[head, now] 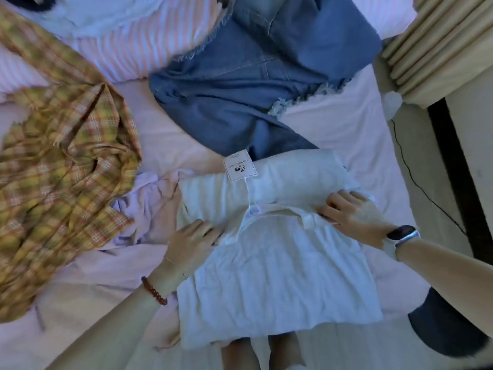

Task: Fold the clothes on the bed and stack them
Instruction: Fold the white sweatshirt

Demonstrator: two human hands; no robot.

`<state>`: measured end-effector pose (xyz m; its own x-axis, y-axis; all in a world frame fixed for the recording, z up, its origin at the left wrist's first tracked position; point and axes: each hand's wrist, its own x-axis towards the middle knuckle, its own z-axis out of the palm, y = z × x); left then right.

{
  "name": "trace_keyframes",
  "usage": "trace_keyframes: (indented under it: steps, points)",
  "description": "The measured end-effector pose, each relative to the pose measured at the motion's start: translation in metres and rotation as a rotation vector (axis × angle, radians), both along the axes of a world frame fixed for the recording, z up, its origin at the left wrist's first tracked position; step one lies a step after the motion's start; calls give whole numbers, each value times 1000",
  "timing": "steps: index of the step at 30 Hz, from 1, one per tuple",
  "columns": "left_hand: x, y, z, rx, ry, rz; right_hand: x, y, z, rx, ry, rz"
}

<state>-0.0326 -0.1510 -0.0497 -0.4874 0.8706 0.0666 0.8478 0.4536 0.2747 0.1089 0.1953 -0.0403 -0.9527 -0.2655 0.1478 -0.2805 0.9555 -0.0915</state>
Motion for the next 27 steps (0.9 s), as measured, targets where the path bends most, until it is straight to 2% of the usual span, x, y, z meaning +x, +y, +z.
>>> trace_keyframes:
  steps: [2,3,5,6,7,8,10,12,14,16,18,20,21,24,27]
  points:
    - [24,-19,-24,-177,-90,-108,26,-8,-16,-1,-104,-6]
    - [38,-30,-31,-376,-148,-154,35,-13,-20,24,-230,10]
    - [46,-35,-41,-649,-262,-197,48,-15,-30,149,-636,47]
    - [43,-34,-43,-691,-285,-201,52,-17,-32,198,-797,32]
    - [39,-29,-38,-728,-329,-213,50,-19,-28,197,-806,34]
    - [37,-25,-38,-644,-343,-220,48,-19,-29,144,-738,46]
    - [30,-9,-32,-359,-360,-82,40,-24,-24,102,-507,71]
    - [12,7,-26,-120,-152,65,26,-27,-21,4,-277,59]
    - [-11,20,-28,-70,-1,194,0,-28,-20,-53,-107,-32]
    - [-39,33,-31,-212,-44,262,-35,-23,-20,-9,-45,-189]
    - [-68,41,-37,-463,-198,306,-70,-9,-18,63,-248,-303]
    - [-93,48,-38,-686,-353,301,-97,5,-11,113,-611,-333]
    - [-102,49,-39,-730,-385,297,-107,11,-8,150,-746,-319]
    - [-117,51,-36,-830,-341,243,-114,19,-9,122,-904,-295]
    - [-117,53,-26,-839,-260,124,-105,17,-14,-54,-912,-341]
